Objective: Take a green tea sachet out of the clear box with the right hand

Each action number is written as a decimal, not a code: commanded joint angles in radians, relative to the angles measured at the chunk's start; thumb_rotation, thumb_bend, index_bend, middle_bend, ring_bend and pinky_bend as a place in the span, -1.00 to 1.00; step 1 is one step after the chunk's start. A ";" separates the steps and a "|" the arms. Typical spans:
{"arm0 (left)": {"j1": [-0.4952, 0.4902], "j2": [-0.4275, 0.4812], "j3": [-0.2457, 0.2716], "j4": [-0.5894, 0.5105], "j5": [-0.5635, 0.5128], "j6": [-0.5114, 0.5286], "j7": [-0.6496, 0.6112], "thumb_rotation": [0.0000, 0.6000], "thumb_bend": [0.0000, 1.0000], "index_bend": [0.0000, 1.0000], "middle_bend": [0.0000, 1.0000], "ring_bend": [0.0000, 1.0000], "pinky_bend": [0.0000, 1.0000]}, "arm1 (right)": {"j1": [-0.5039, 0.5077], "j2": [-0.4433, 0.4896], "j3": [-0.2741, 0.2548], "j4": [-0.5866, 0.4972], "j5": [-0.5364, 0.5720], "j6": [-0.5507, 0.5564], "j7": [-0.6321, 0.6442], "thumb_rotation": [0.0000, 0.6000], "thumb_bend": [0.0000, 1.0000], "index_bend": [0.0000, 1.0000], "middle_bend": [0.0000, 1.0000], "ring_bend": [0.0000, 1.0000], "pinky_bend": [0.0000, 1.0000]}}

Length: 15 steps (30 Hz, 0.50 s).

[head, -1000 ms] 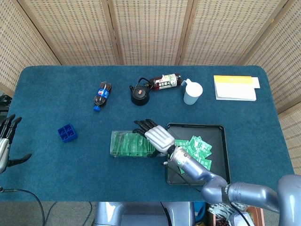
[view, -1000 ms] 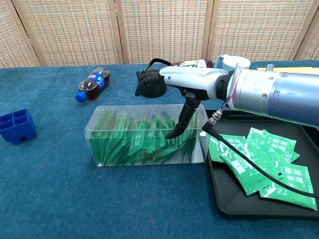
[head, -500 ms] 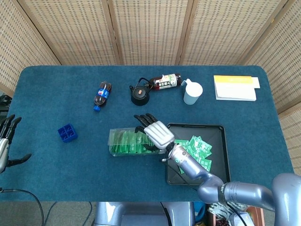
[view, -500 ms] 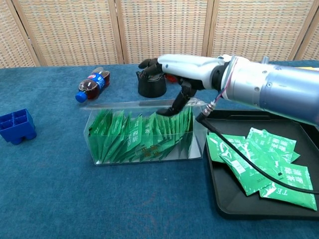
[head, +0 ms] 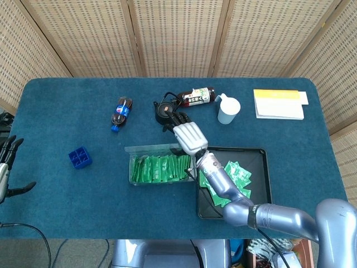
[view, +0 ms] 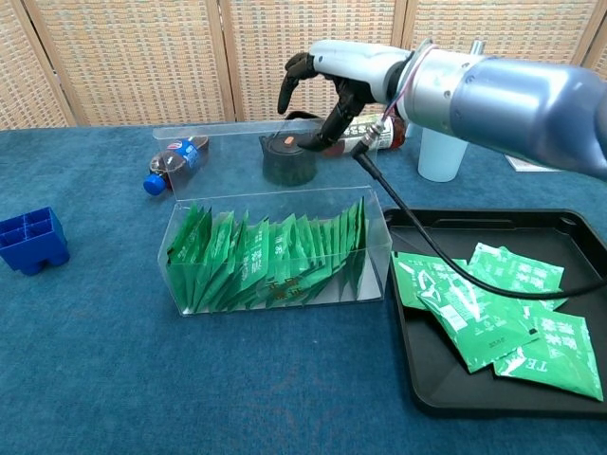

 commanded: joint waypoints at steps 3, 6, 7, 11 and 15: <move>-0.001 0.004 -0.002 0.002 -0.005 -0.005 -0.010 1.00 -0.77 -1.00 -1.00 -1.00 -1.00 | 0.050 -0.001 0.029 0.028 0.147 0.002 -0.074 1.00 0.02 -0.30 -1.00 -1.00 -1.00; -0.003 0.006 -0.002 0.004 -0.008 -0.009 -0.017 1.00 -0.77 -1.00 -1.00 -1.00 -1.00 | 0.066 0.001 0.033 0.038 0.195 0.014 -0.102 1.00 0.02 -0.30 -1.00 -1.00 -1.00; -0.004 0.007 -0.003 0.005 -0.010 -0.012 -0.020 1.00 -0.77 -1.00 -1.00 -1.00 -1.00 | 0.073 -0.001 0.033 0.046 0.214 0.020 -0.112 1.00 0.02 -0.31 -1.00 -1.00 -1.00; -0.008 0.012 -0.004 0.008 -0.014 -0.022 -0.033 1.00 -0.77 -1.00 -1.00 -1.00 -1.00 | 0.090 -0.018 0.021 0.083 0.284 0.042 -0.141 1.00 0.02 -0.47 -1.00 -1.00 -1.00; -0.008 0.015 -0.003 0.008 -0.014 -0.024 -0.040 1.00 -0.77 -1.00 -1.00 -1.00 -1.00 | 0.096 -0.022 0.011 0.093 0.303 0.043 -0.143 1.00 0.02 -0.62 -1.00 -1.00 -1.00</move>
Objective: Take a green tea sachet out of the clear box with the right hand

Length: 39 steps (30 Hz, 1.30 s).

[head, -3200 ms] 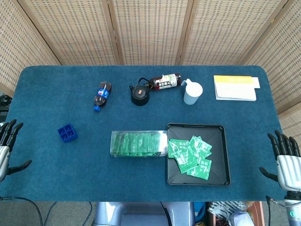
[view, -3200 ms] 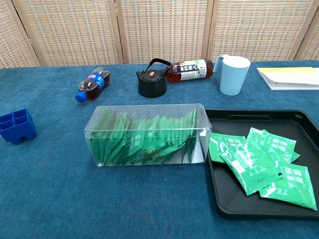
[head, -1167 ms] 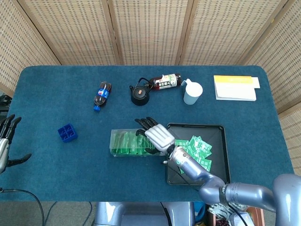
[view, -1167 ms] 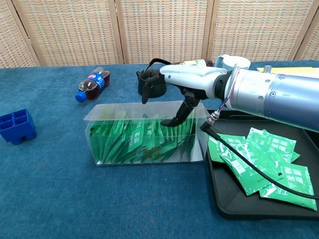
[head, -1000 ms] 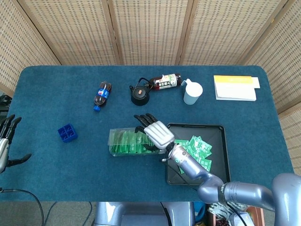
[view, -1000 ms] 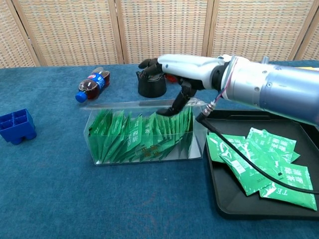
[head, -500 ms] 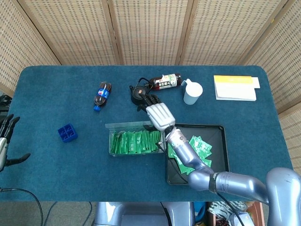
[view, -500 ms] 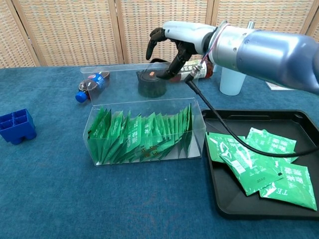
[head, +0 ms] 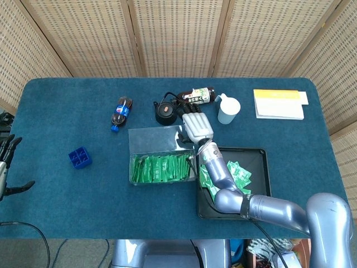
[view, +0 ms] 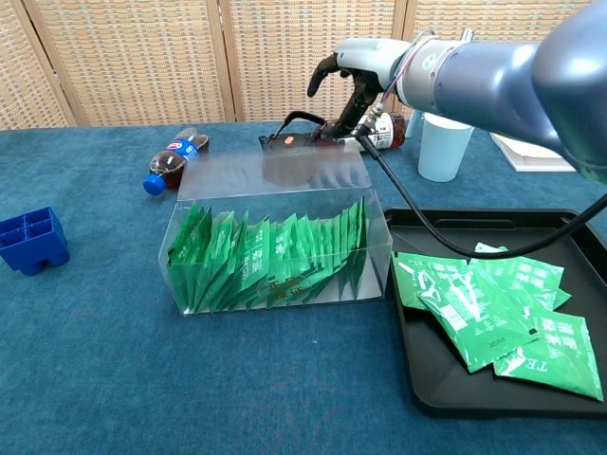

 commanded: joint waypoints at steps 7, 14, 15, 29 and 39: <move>-0.003 0.002 0.000 0.000 -0.002 -0.006 -0.005 1.00 -0.77 -1.00 -1.00 -1.00 -1.00 | -0.016 0.027 -0.037 -0.041 -0.092 0.002 0.045 1.00 -0.01 -0.65 -1.00 -1.00 -1.00; -0.009 -0.002 0.001 -0.001 -0.006 -0.014 0.003 1.00 -0.77 -1.00 -1.00 -1.00 -1.00 | -0.077 0.083 -0.144 -0.122 -0.388 -0.017 0.154 1.00 -0.33 -0.43 -1.00 -1.00 -1.00; -0.010 -0.003 0.002 -0.002 -0.006 -0.015 0.006 1.00 -0.77 -1.00 -1.00 -1.00 -1.00 | -0.083 0.086 -0.153 -0.128 -0.416 -0.017 0.169 1.00 -0.34 -0.34 -1.00 -1.00 -1.00; -0.015 -0.010 0.008 -0.002 -0.003 -0.020 0.023 1.00 -0.77 -1.00 -1.00 -1.00 -1.00 | -0.079 0.106 -0.234 -0.180 -0.543 -0.072 0.154 1.00 -0.34 -0.20 -1.00 -1.00 -1.00; -0.019 -0.011 0.008 0.000 -0.005 -0.026 0.023 1.00 -0.77 -1.00 -1.00 -1.00 -1.00 | -0.064 0.131 -0.255 -0.207 -0.480 -0.096 0.072 1.00 -0.34 -0.20 -1.00 -1.00 -1.00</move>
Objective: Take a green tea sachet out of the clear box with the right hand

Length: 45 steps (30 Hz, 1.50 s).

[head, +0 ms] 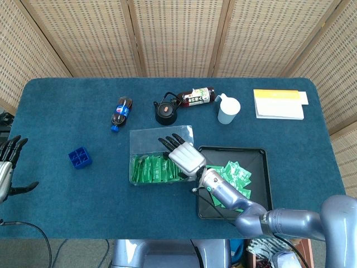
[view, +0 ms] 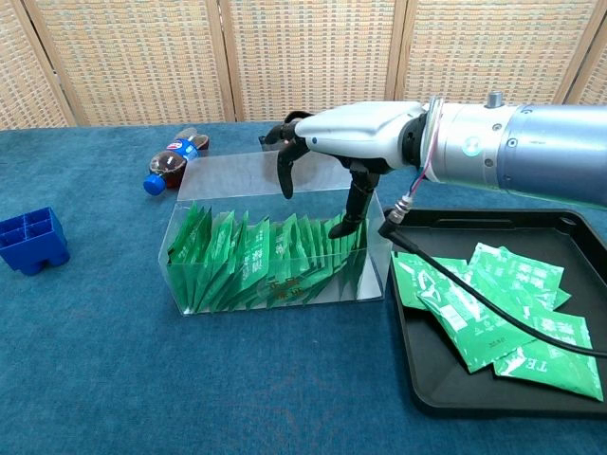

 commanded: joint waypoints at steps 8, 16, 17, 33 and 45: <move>-0.001 0.000 0.001 0.000 -0.002 0.000 0.001 1.00 -0.77 -1.00 -1.00 -1.00 -1.00 | 0.029 0.017 -0.017 -0.020 0.078 -0.034 -0.063 1.00 -0.34 -0.16 -1.00 -1.00 -1.00; -0.001 0.002 0.002 0.000 -0.002 0.000 -0.003 1.00 -0.78 -1.00 -1.00 -1.00 -1.00 | 0.046 0.034 -0.029 -0.035 0.120 -0.031 -0.103 1.00 -0.34 -0.16 -1.00 -1.00 -1.00; -0.001 0.003 0.001 0.000 -0.002 -0.001 -0.003 1.00 -0.78 -1.00 -1.00 -1.00 -1.00 | 0.048 0.038 -0.031 -0.040 0.127 -0.033 -0.106 1.00 -0.34 -0.16 -1.00 -1.00 -1.00; -0.001 0.004 0.003 -0.001 -0.001 0.000 -0.003 1.00 -0.77 -1.00 -1.00 -1.00 -1.00 | 0.079 0.065 -0.053 -0.072 0.179 -0.030 -0.150 1.00 -0.34 -0.16 -1.00 -1.00 -1.00; -0.005 0.003 0.003 0.003 -0.005 -0.007 -0.005 1.00 -0.77 -1.00 -1.00 -1.00 -1.00 | 0.105 0.082 -0.050 -0.088 0.205 -0.024 -0.164 1.00 -0.34 -0.16 -1.00 -1.00 -1.00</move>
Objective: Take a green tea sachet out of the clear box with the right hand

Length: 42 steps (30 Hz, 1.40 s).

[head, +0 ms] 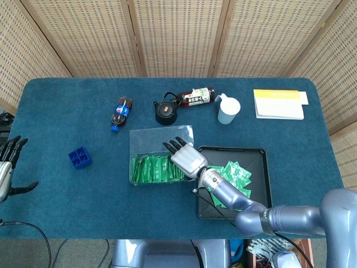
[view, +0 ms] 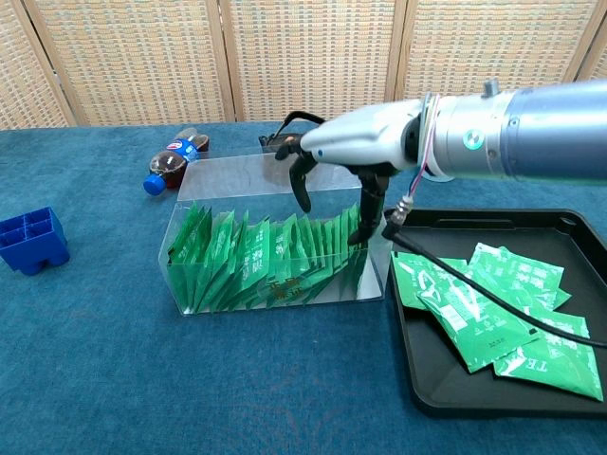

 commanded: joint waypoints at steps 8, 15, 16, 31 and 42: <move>0.000 0.000 0.001 -0.001 0.002 0.002 0.000 1.00 -0.77 -1.00 -1.00 -1.00 -1.00 | 0.011 0.002 -0.014 -0.008 0.024 0.003 -0.003 1.00 -0.34 -0.16 -1.00 -1.00 -1.00; 0.000 0.000 0.001 0.000 0.001 0.001 -0.001 1.00 -0.77 -1.00 -1.00 -1.00 -1.00 | 0.019 -0.001 -0.021 -0.003 0.026 0.004 -0.004 1.00 -0.34 -0.16 -1.00 -1.00 -1.00; 0.000 0.001 0.001 0.000 0.001 0.001 -0.002 1.00 -0.77 -1.00 -1.00 -1.00 -1.00 | 0.019 -0.001 -0.023 -0.002 0.027 0.004 -0.005 1.00 -0.33 -0.16 -1.00 -1.00 -1.00; -0.002 0.001 0.000 0.002 -0.003 -0.003 -0.003 1.00 -0.77 -1.00 -1.00 -1.00 -1.00 | 0.031 0.021 -0.045 -0.001 0.041 -0.001 -0.016 1.00 -0.33 -0.16 -1.00 -1.00 -1.00; -0.003 -0.001 0.002 0.000 -0.002 -0.003 0.003 1.00 -0.78 -1.00 -1.00 -1.00 -1.00 | 0.024 0.047 -0.057 -0.014 0.038 -0.011 0.010 1.00 -0.33 -0.16 -1.00 -1.00 -1.00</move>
